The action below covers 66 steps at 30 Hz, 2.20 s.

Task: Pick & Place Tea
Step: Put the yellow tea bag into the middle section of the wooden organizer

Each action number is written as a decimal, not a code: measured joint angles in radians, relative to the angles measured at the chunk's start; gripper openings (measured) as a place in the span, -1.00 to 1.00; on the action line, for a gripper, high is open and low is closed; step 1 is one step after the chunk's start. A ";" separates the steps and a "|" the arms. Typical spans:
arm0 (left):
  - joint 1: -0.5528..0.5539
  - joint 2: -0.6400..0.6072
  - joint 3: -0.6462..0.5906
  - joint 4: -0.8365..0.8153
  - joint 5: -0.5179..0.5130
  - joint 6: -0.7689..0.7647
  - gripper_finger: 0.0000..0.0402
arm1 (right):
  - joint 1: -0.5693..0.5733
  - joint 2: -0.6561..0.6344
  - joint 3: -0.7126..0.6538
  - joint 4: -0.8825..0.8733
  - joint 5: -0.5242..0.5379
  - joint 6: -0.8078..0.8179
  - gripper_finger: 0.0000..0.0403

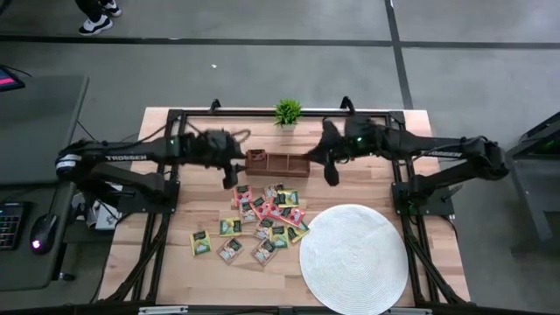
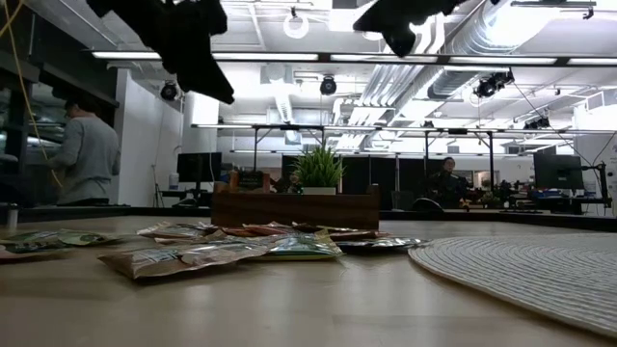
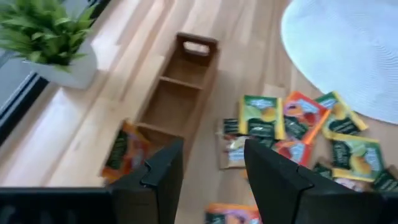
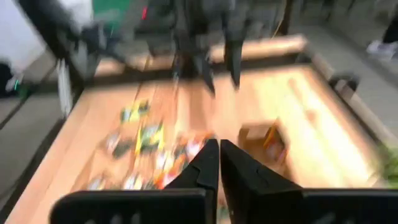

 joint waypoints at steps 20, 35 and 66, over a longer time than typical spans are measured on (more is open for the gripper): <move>-0.681 0.055 0.000 -0.302 -0.475 -0.470 -0.18 | 0.334 0.194 0.000 0.164 0.248 0.290 -1.00; -1.104 0.055 0.000 -0.601 -0.467 -0.994 -0.18 | 0.420 0.321 0.000 0.374 0.354 0.446 -1.00; -1.096 0.066 -0.276 -0.348 -0.132 -1.206 -0.18 | 0.424 0.660 0.351 0.247 0.257 0.350 -1.00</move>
